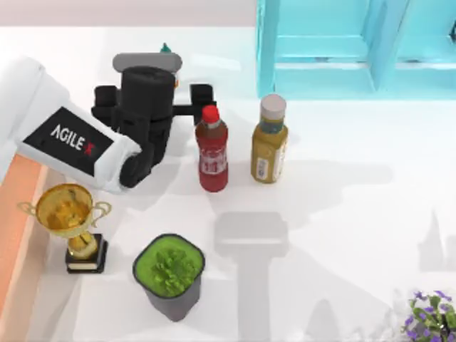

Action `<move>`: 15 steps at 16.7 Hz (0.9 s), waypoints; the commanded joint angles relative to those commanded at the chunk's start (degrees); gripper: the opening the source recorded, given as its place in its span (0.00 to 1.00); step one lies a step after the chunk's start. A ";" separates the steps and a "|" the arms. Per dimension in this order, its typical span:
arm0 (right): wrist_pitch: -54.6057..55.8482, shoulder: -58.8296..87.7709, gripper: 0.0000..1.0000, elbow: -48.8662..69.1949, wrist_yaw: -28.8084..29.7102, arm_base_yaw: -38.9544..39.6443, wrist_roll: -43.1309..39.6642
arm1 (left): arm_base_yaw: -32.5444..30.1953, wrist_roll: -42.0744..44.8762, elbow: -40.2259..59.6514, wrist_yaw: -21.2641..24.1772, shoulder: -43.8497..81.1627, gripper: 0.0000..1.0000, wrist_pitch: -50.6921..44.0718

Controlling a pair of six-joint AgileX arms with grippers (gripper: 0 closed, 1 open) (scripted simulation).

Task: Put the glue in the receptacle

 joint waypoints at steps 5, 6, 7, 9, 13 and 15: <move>0.00 0.00 1.00 0.00 0.00 0.00 0.00 | 0.76 0.46 5.47 0.93 2.36 1.00 -2.42; 0.00 0.00 1.00 0.00 0.00 0.00 0.00 | 1.13 0.62 7.60 1.29 3.83 1.00 -3.09; 0.00 0.00 1.00 0.00 0.00 0.00 0.00 | 1.53 0.78 9.93 1.67 5.54 1.00 -3.72; 0.00 0.00 1.00 0.00 0.00 0.00 0.00 | 2.36 1.12 14.93 2.46 9.35 1.00 -4.88; 0.00 0.00 1.00 0.00 0.00 0.00 0.00 | 3.56 1.54 23.85 3.65 16.53 1.00 -6.56; 0.00 0.00 1.00 0.00 0.00 0.00 0.00 | 3.77 1.61 26.43 3.88 18.74 1.00 -6.90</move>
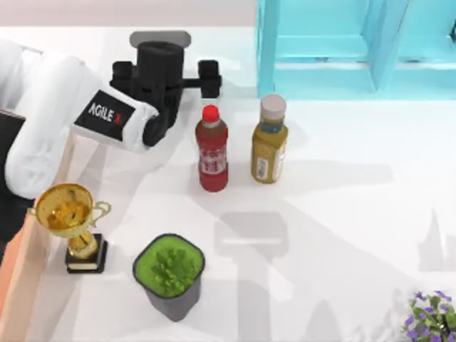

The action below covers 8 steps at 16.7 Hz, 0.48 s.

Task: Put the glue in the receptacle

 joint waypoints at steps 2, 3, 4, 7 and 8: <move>0.00 0.00 1.00 0.00 0.00 0.00 0.00 | 0.03 0.02 0.63 0.04 0.55 1.00 -0.06; 0.00 0.00 1.00 0.00 0.00 0.00 0.00 | 0.03 0.02 0.63 0.04 0.55 1.00 -0.06; 0.00 0.00 1.00 0.00 0.00 0.00 0.00 | 0.03 0.02 0.63 0.04 0.55 1.00 -0.06; 0.00 0.00 1.00 0.00 0.00 0.00 0.00 | 0.03 0.02 0.63 0.04 0.55 0.85 -0.06; 0.00 0.00 1.00 0.00 0.00 0.00 0.00 | 0.03 0.02 0.63 0.04 0.55 0.77 -0.06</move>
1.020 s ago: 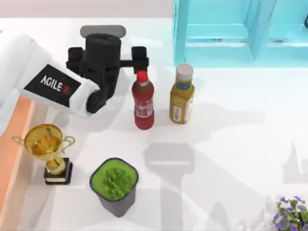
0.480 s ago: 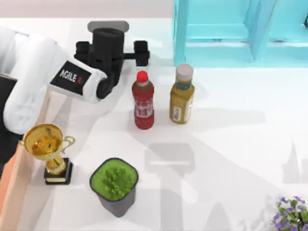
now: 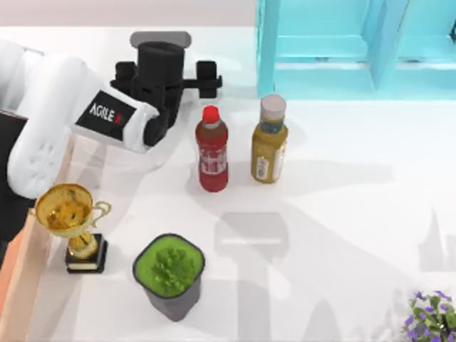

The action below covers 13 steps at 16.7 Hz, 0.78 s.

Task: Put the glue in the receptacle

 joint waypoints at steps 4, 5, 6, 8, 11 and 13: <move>0.00 0.00 1.00 0.00 0.00 0.00 0.00 | 0.00 0.00 0.00 0.00 0.00 0.47 0.00; 0.00 0.00 1.00 0.00 0.00 0.00 0.00 | 0.00 0.00 0.00 0.00 0.00 0.40 0.00; 0.00 0.00 1.00 0.00 0.00 0.00 0.00 | 0.00 0.00 0.00 0.00 0.00 0.32 0.00; 0.00 0.00 1.00 0.00 0.00 0.00 0.00 | 0.00 0.00 0.00 0.00 0.00 0.17 0.00; 0.00 0.00 1.00 0.00 0.00 0.00 0.00 | 0.00 0.00 0.00 0.00 0.00 0.00 0.00; 0.00 0.00 1.00 0.00 0.00 0.00 0.00 | 0.00 0.00 0.00 0.00 0.00 0.00 0.00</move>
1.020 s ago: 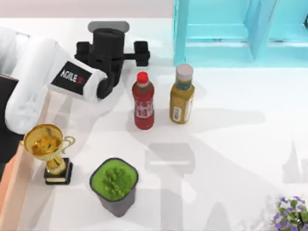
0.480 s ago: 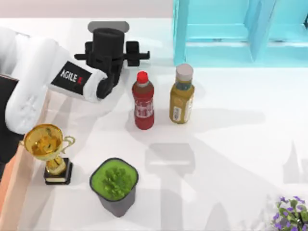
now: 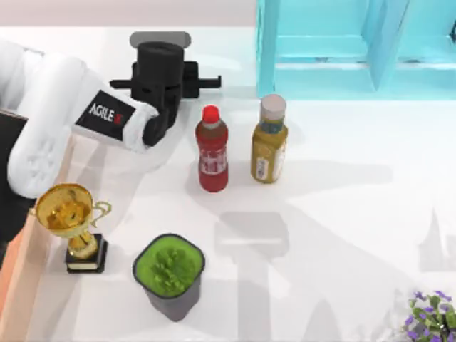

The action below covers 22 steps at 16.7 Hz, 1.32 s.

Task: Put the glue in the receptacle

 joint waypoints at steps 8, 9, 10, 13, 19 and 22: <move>0.00 0.00 1.00 0.00 0.00 0.00 0.00 | -0.23 0.11 0.01 0.05 -0.93 0.00 -0.96; 0.00 0.00 1.00 0.00 0.00 0.00 0.00 | -0.19 0.13 0.18 0.01 -2.18 0.00 -2.33; 0.00 0.00 1.00 0.00 0.00 0.00 0.00 | -0.15 0.14 0.45 -0.05 -3.53 0.00 -4.20; 0.00 0.00 1.00 0.00 0.00 0.00 0.00 | -0.15 0.18 1.23 -0.13 -6.87 0.00 -8.28; 0.00 0.00 1.00 0.00 0.00 0.00 0.00 | -0.21 0.16 2.73 -0.19 -12.76 0.00 -15.42; 0.00 0.00 1.00 0.00 0.00 0.00 0.00 | -0.20 0.24 2.61 -0.21 -12.55 0.00 -15.29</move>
